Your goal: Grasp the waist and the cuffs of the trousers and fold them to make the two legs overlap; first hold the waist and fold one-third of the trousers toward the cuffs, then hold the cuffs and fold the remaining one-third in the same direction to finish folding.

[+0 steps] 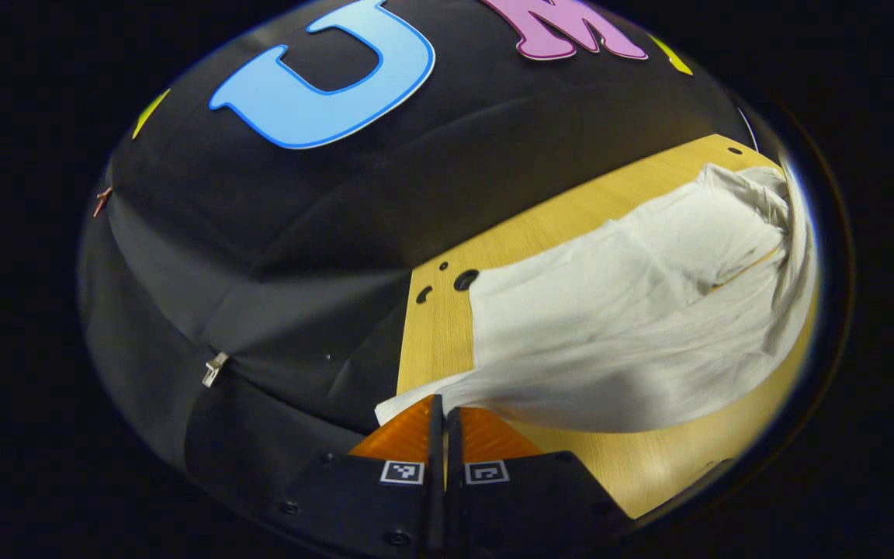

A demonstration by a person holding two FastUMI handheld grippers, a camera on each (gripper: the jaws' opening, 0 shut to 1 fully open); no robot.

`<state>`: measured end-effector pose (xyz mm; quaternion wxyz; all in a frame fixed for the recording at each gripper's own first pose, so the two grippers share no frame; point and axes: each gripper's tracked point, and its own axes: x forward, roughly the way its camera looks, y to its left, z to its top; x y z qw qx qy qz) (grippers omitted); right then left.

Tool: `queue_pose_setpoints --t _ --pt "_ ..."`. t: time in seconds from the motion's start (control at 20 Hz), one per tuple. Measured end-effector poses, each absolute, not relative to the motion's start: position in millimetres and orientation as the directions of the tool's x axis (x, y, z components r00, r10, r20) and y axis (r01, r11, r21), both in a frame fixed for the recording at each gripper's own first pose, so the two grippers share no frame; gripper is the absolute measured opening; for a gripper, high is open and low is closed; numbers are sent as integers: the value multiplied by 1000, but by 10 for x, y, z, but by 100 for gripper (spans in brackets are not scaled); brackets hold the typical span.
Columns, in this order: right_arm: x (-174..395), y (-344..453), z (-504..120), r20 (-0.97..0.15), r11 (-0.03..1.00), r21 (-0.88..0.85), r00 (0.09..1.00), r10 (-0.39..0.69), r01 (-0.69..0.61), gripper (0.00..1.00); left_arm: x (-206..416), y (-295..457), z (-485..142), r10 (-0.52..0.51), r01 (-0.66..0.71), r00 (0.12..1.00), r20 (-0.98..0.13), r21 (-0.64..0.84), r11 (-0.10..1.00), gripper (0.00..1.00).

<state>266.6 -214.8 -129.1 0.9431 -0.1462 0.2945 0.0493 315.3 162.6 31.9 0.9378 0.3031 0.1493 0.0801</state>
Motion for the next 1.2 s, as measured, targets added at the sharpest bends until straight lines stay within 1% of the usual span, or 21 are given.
queue_pose_setpoints --t 0.05,0.15,0.3,0.45,0.55,0.6,0.65,0.7,0.75,0.85,0.9,1.05,1.2 --pt "2789 -2143 -1244 -564 965 -213 825 4 -151 8 3266 1606 345 233 -56 942 -241 572 819 5" --pt "3035 -2124 -1162 -554 985 -146 832 1 -98 8 3602 1545 464 228 -87 943 -241 481 872 5" --pt "3470 -2115 -1042 -535 997 -65 845 -10 -29 7 4021 1548 574 229 -122 942 -246 385 915 5" --pt "3884 -2191 -1065 -559 997 46 829 -31 69 7 4391 1516 374 218 -135 918 -331 255 957 5" --pt "4123 -2310 -1142 -576 983 110 815 -59 149 8 4520 1563 215 232 -173 897 -377 184 968 5" --pt "4217 -2345 -1209 -590 975 136 805 -64 178 11 4567 1566 78 232 -189 881 -412 144 972 5" --pt "4283 -2351 -1283 -601 967 160 797 -65 199 18 4583 1592 -23 240 -205 867 -437 126 971 5" --pt "4337 -2346 -1372 -613 961 176 788 -63 213 26 4561 1586 -111 242 -216 854 -460 109 970 7" --pt "4387 -2372 -1462 -618 960 171 783 -70 221 41 4556 1558 -186 239 -222 847 -476 92 971 9" --pt "4378 -2320 -1453 -596 968 152 800 -71 200 80 4539 1531 -146 225 -227 857 -464 52 972 38" --pt "4320 -2367 -1417 -584 970 129 806 -92 204 100 4513 1506 -81 215 -225 870 -443 31 974 53" --pt "4143 -2509 -1314 -540 950 141 826 -162 279 99 4376 1442 199 193 -201 911 -364 14 979 96" --pt "3906 -2696 -1437 -542 917 175 813 -214 358 100 4138 1412 392 200 -197 931 -305 41 980 97"
